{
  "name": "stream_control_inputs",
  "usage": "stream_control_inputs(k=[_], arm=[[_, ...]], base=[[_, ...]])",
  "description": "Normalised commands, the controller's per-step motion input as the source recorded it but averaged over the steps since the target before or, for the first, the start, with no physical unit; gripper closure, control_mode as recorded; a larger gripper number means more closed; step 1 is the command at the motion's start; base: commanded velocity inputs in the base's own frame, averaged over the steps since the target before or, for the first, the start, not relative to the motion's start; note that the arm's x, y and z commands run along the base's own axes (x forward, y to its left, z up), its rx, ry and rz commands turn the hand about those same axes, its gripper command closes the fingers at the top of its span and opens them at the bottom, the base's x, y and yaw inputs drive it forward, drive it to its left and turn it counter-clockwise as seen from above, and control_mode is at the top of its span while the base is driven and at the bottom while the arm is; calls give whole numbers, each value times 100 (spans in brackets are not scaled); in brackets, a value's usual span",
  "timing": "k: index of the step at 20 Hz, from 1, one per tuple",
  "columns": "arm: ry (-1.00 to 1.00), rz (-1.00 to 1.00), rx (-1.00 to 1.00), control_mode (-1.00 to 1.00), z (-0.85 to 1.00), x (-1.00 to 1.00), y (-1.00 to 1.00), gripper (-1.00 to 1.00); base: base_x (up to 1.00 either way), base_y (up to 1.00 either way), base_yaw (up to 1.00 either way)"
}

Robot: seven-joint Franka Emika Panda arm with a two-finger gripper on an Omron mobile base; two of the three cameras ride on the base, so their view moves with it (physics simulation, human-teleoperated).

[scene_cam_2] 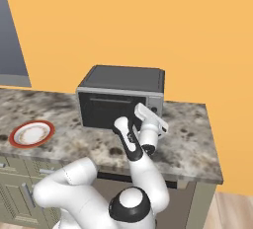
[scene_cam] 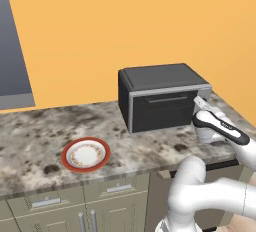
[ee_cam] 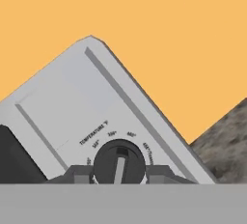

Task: Pull the toaster oven rack outwards. Pick up the baguette from the plate and place it on the toaster oven rack. Close the toaster oven door fully and set the temperature to the lowest setting.

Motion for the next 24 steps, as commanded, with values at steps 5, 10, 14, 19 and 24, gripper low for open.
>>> stream_control_inputs(k=[5, 10, 14, 19, 24], arm=[[0, 0, -9, -100, 0, 24, 0, 100], [0, 0, -9, -100, 0, 19, 0, 100], [0, 0, -9, -100, 0, 9, 0, 100], [0, 0, -13, -100, 0, 0, -1, 100], [0, 0, -14, -100, 0, 0, -2, 100]], base=[[0, 0, 0], [0, 0, 0], [0, 0, 0], [0, 0, 0], [0, 0, 0]])
